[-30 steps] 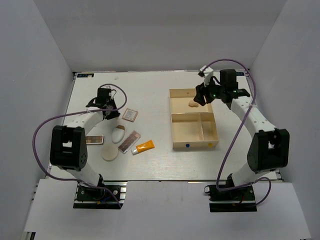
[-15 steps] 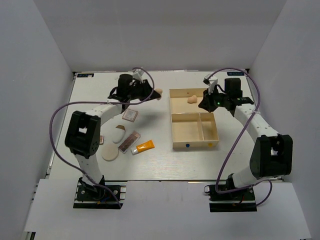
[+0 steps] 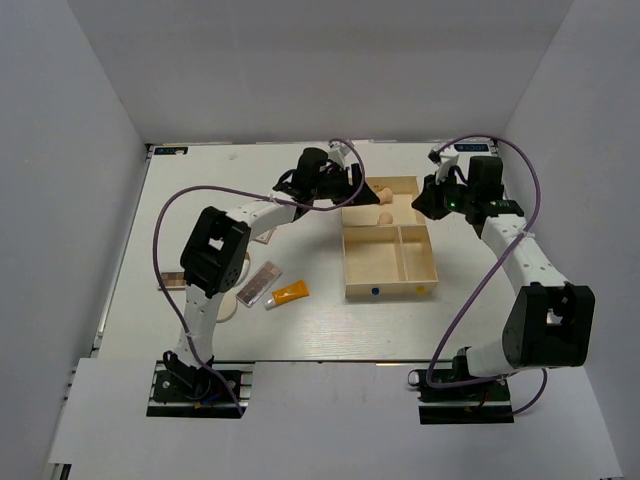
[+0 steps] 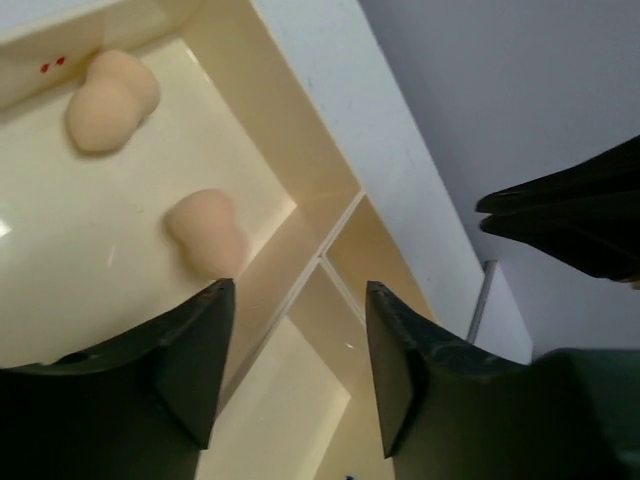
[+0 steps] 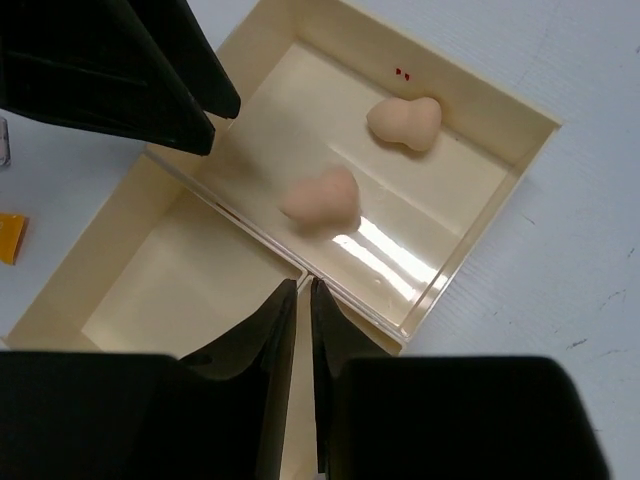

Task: Organize the makeup

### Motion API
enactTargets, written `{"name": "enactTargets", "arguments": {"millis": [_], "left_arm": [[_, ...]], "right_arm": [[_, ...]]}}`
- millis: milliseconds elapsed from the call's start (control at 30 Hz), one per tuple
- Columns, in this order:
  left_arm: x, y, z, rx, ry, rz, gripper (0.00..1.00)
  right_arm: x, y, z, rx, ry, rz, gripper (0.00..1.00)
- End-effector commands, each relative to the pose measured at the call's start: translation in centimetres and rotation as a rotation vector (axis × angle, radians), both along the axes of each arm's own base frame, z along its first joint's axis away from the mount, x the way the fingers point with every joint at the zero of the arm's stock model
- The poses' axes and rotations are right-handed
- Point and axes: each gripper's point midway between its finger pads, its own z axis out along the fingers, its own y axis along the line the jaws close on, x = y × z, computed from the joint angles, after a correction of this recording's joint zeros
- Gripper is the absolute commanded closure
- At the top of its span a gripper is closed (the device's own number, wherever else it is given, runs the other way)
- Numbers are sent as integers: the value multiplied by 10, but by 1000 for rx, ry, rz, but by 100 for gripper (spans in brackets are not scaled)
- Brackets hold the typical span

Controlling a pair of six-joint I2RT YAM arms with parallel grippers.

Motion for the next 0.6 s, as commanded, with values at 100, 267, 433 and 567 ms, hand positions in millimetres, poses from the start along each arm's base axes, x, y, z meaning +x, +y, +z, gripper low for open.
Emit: {"name": "enactTargets", "arguments": {"millis": [100, 267, 433, 567], "left_arm": [[16, 5, 19, 60, -52, 70, 28], [16, 19, 28, 121, -59, 129, 29], [1, 69, 35, 175, -47, 235, 58], [-23, 117, 25, 294, 8, 370, 93]], "right_arm": [[3, -5, 12, 27, -43, -23, 81], [-1, -5, 7, 26, -39, 0, 80], [-23, 15, -4, 63, -5, 148, 83], [-44, 31, -8, 112, 15, 290, 88]]}}
